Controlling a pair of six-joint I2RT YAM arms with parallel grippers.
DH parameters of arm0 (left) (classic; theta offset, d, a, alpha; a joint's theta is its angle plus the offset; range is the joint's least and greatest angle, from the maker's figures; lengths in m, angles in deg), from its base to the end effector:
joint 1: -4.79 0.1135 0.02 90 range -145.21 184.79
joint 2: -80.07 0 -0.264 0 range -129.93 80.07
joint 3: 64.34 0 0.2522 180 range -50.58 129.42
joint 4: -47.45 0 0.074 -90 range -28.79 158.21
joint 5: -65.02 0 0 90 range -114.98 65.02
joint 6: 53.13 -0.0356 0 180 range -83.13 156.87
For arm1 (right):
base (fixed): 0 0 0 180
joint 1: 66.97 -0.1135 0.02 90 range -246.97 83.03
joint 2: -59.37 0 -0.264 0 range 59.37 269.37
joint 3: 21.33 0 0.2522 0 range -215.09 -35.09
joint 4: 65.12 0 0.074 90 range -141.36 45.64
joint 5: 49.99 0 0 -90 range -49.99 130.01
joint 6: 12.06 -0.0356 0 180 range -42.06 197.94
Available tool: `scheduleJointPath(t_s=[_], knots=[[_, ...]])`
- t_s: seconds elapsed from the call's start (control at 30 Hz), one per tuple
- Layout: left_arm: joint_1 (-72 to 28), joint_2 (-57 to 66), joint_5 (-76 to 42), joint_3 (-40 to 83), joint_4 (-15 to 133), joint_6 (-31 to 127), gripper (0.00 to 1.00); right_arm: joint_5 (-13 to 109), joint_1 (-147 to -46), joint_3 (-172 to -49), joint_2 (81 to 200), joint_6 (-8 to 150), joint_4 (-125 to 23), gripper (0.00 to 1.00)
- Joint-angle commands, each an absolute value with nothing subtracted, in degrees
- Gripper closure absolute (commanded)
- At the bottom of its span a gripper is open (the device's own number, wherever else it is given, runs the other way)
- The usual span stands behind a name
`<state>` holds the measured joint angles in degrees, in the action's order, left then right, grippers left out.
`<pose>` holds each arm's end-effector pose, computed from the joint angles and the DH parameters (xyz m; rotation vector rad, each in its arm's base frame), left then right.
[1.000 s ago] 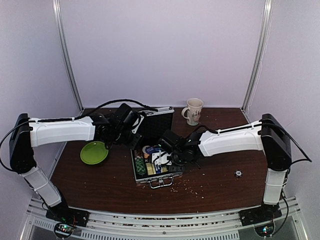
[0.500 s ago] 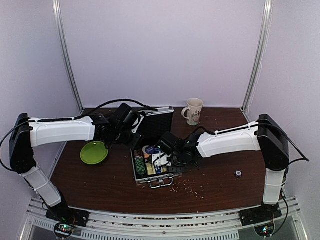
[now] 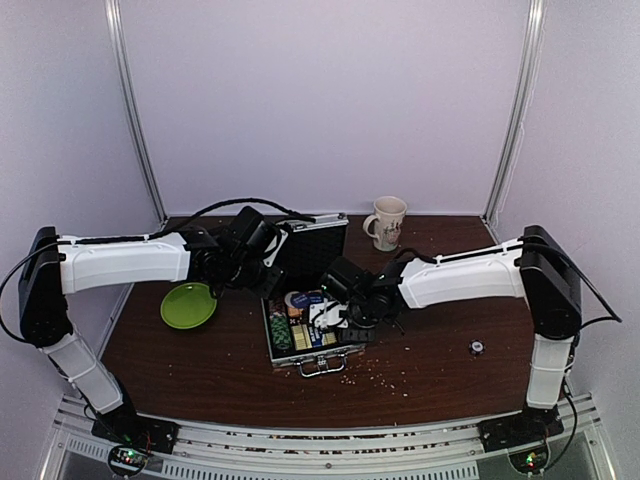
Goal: Pack up texas hold em set
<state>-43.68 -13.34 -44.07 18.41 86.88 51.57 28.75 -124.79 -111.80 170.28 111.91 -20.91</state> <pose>0.2425 -0.2562 0.2478 0.5523 2.3197 -0.1117 0.2174 0.3325 0.1736 -1.8735 1.8982 -0.1333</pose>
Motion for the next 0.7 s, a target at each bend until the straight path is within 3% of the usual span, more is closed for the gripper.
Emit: scheduleJointPath(t_s=[0.0, 0.33, 0.67], knots=[[-43.13, -13.10, -43.10, 17.46, 86.52, 52.24, 0.43, 34.26, -123.60, -113.12, 165.53, 110.11, -16.26, 0.39], [-43.03, -13.04, -43.28, 17.36, 86.43, 51.99, 0.43, 42.20, -118.03, -104.84, 151.62, 106.74, -7.18, 0.40], [-43.07, -13.01, -42.47, 17.55, 86.40, 52.18, 0.43, 45.85, -96.73, -92.58, 143.41, 109.78, 6.06, 0.42]])
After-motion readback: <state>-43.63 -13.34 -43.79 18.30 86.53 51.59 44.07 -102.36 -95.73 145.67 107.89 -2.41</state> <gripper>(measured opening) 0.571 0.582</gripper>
